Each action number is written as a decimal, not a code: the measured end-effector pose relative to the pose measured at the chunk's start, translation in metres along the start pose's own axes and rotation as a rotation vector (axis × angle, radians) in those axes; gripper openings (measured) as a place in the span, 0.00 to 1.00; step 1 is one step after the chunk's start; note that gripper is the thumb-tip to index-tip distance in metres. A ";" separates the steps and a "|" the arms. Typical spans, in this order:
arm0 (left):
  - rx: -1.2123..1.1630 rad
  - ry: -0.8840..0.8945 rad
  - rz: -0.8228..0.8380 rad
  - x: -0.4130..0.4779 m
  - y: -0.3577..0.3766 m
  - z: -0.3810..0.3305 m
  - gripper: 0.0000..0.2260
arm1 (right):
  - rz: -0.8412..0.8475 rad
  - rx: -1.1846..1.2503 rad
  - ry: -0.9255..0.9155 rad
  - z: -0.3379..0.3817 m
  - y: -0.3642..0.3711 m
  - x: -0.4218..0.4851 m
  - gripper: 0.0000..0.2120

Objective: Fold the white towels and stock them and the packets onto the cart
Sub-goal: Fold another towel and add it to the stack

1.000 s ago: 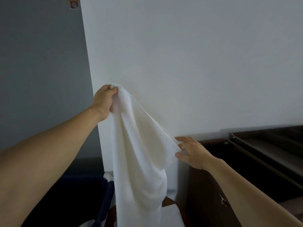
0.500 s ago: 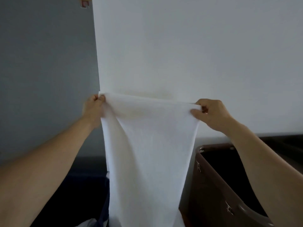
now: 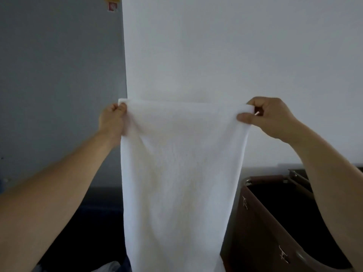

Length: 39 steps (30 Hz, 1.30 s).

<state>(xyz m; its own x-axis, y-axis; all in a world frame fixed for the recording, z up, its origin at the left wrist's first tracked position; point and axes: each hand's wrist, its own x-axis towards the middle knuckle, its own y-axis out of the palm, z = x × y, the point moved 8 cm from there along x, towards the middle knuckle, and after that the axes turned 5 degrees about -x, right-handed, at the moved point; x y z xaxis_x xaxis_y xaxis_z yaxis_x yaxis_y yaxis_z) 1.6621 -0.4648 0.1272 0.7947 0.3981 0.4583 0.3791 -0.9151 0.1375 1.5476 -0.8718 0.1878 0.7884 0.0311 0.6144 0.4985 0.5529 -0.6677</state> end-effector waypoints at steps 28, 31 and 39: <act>-0.217 -0.043 0.070 -0.020 0.026 -0.032 0.07 | -0.494 0.543 0.289 -0.027 -0.002 -0.001 0.10; -0.248 -0.024 0.066 -0.024 0.033 -0.040 0.07 | -0.511 0.521 0.274 -0.028 -0.013 -0.001 0.09; -0.178 -0.006 0.075 -0.020 0.031 -0.038 0.06 | -0.507 0.456 0.246 -0.032 -0.009 -0.010 0.07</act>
<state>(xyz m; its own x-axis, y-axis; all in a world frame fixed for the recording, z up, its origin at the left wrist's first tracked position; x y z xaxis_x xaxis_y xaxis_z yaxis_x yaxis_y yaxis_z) 1.6395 -0.5032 0.1555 0.8204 0.3285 0.4680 0.2294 -0.9389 0.2568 1.5464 -0.9032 0.1740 0.5850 -0.4798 0.6539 0.6666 0.7437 -0.0506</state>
